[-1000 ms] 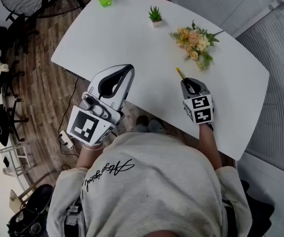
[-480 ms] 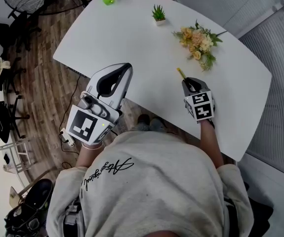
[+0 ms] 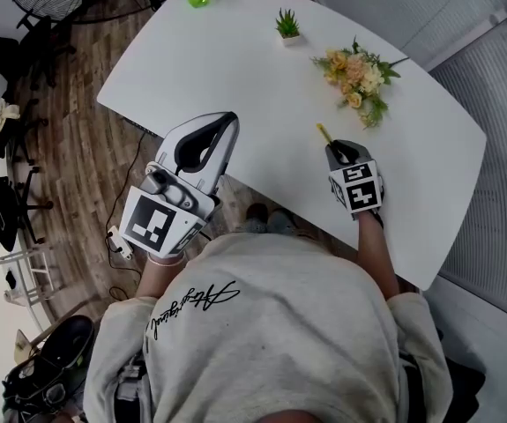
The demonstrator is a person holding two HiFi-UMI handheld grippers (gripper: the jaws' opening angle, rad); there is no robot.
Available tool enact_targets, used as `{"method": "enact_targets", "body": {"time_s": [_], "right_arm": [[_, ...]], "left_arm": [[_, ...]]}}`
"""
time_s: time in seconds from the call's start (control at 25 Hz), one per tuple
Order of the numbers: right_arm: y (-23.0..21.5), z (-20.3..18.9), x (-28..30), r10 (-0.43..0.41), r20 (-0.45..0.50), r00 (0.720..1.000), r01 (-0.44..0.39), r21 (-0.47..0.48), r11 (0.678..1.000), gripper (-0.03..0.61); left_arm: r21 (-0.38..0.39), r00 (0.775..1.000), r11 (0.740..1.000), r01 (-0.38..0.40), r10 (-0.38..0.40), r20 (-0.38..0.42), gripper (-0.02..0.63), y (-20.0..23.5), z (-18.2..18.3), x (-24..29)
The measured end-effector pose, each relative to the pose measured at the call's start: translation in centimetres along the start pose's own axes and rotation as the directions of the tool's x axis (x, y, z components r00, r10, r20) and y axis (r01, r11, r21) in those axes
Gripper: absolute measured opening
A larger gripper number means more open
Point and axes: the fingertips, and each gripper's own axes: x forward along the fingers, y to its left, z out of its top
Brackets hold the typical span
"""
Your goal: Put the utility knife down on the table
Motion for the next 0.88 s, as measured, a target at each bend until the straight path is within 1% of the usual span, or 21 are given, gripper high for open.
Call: {"method": "enact_targets", "body": {"time_s": [0.52, 0.6, 0.76, 0.88], "right_arm": [[0.32, -0.17, 0.35, 0.019, -0.021, 1.000, -0.018, 0.017, 1.000, 0.064], [0.28, -0.29, 0.44, 0.025, -0.024, 0.999, -0.024, 0.031, 0.999, 0.064], [0.11, -0.29, 0.53, 0.059, -0.021, 0.998, -0.057, 0.088, 0.994, 0.064], [0.15, -0.09, 0.48, 0.070, -0.019, 0.997, -0.068, 0.104, 0.992, 0.066]], "left_arm": [[-0.002, 1.000, 1.000, -0.006, 0.006, 0.005, -0.002, 0.12, 0.25, -0.08], [-0.001, 1.000, 1.000, -0.008, 0.008, 0.006, -0.002, 0.07, 0.25, -0.02], [0.000, 1.000, 1.000, -0.008, 0.008, 0.007, -0.002, 0.02, 0.34, 0.18], [-0.001, 1.000, 1.000, -0.003, 0.003, 0.006, -0.002, 0.00, 0.42, 0.27]]}}
